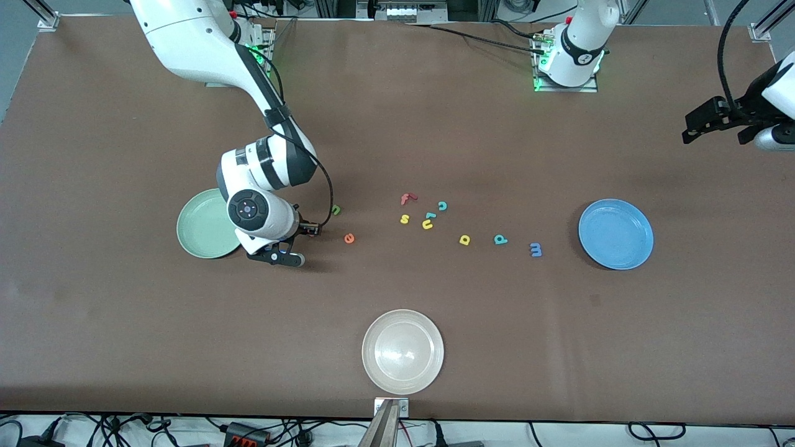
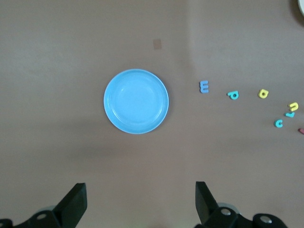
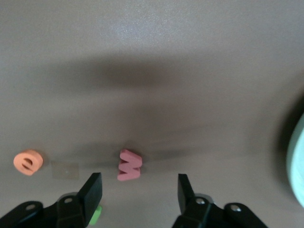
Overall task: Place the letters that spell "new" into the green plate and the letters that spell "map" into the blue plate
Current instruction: 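Grasp the pink letter with the right gripper while the left gripper reaches letters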
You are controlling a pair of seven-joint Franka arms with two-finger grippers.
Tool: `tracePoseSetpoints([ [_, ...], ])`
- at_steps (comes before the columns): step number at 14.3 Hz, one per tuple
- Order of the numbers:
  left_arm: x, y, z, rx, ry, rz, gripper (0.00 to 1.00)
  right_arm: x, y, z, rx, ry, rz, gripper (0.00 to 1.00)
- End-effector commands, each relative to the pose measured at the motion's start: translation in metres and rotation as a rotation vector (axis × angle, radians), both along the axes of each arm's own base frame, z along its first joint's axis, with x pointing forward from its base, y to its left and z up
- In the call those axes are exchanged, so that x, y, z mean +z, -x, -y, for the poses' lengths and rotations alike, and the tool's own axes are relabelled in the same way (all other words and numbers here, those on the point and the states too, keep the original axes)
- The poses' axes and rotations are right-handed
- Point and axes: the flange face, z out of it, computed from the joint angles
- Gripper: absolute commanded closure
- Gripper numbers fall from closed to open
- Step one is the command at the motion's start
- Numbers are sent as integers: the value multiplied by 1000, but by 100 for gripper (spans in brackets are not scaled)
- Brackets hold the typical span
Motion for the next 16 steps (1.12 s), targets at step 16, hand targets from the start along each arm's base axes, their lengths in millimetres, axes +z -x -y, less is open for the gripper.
tracePoseSetpoints([
  [16,-267,-61,212,408,-22,-220,0,-44,8,-17,-25,12,2,40],
])
